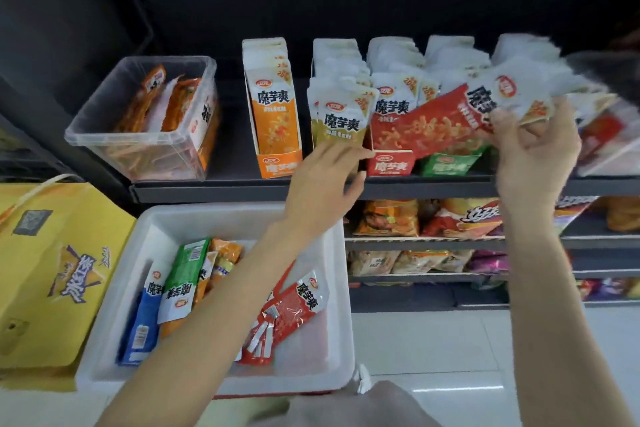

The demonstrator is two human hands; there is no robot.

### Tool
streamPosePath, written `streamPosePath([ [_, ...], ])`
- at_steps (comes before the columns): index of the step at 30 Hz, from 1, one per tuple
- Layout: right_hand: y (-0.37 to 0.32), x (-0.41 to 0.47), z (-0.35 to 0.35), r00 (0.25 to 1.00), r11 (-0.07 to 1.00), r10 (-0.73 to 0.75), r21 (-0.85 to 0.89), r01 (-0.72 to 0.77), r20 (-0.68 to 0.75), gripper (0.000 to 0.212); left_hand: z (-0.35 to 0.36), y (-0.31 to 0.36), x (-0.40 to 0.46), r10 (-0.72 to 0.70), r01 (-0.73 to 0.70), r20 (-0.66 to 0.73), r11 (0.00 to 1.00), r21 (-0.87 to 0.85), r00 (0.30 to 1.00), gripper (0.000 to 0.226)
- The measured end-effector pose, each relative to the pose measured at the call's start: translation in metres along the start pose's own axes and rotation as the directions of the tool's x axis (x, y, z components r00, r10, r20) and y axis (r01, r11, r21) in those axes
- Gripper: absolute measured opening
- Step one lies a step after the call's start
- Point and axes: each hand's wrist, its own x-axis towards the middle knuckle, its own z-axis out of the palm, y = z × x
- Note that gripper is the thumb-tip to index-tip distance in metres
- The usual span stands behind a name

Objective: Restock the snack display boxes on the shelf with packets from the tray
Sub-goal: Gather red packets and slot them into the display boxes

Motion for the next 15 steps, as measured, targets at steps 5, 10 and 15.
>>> streamPosePath([
  [5,0.020,0.040,0.033,0.994,0.966,-0.093,-0.236,0.105,0.064,0.022,0.033,0.013,0.016,0.045,-0.083,0.169,0.971,0.224,0.985,0.052],
  [10,0.036,0.052,0.055,0.940,0.701,-0.089,-0.650,0.294,0.330,0.035,0.040,0.011,0.019,0.056,-0.099,0.143,0.946,0.310,0.988,0.046],
  [15,0.038,0.051,0.064,0.919,0.558,-0.045,-0.753,0.349,0.393,0.044,0.039,0.010,0.022,0.067,-0.111,0.150,0.946,0.306,0.986,0.040],
])
